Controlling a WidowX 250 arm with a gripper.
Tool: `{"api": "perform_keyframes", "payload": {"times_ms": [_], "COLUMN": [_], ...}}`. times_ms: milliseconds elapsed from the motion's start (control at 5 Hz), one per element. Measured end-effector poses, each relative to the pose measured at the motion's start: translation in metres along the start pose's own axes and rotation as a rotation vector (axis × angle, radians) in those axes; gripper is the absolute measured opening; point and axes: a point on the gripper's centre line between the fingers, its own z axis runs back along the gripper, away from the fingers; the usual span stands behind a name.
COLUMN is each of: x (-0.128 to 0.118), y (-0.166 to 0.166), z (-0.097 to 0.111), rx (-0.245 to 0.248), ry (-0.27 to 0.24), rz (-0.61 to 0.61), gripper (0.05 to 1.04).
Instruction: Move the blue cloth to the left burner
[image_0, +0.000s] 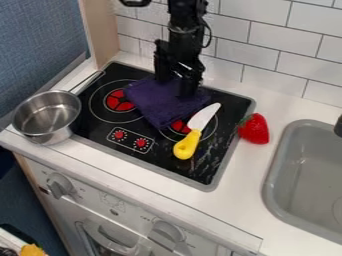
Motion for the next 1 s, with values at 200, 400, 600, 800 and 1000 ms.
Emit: {"api": "perform_keyframes", "payload": {"times_ms": [200, 400, 600, 800, 1000], "x": [-0.004, -0.011, -0.02, -0.031, -0.041], "y": [0.013, 0.03, 0.042, 0.053, 0.074], "z": [-0.004, -0.007, -0.008, -0.011, -0.013], "rx": [-0.006, -0.028, -0.001, 0.019, 0.033], "ry": [0.013, 0.007, 0.034, 0.033, 0.008], "rz": [0.041, 0.079, 0.095, 0.133, 0.204], "gripper": [1.0, 1.001, 1.001, 1.001, 1.001]}}
